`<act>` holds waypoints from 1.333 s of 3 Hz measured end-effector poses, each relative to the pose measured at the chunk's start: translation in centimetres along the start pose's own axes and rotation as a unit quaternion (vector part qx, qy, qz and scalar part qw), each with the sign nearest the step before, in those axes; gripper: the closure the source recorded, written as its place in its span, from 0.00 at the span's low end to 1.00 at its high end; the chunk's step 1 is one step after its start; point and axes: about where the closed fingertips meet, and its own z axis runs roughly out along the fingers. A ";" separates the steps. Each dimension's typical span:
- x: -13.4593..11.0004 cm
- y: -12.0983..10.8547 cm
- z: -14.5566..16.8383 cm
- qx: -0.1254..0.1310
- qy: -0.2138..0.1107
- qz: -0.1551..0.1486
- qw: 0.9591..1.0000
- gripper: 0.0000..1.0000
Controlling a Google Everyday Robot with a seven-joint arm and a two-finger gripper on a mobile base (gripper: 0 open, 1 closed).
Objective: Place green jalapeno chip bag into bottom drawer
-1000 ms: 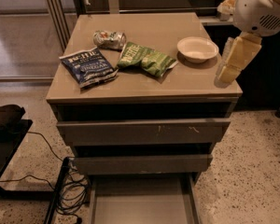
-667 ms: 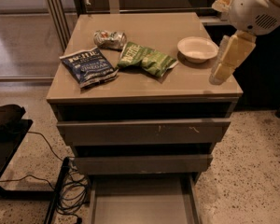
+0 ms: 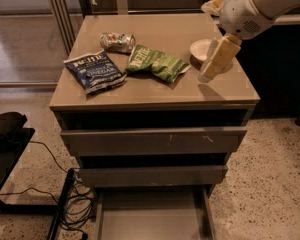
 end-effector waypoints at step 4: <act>0.0 -3.1 12.0 -0.059 -0.038 0.014 0.997 0.00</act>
Offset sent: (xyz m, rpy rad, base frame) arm 0.0563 0.0375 -0.0583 0.0783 0.0744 0.0638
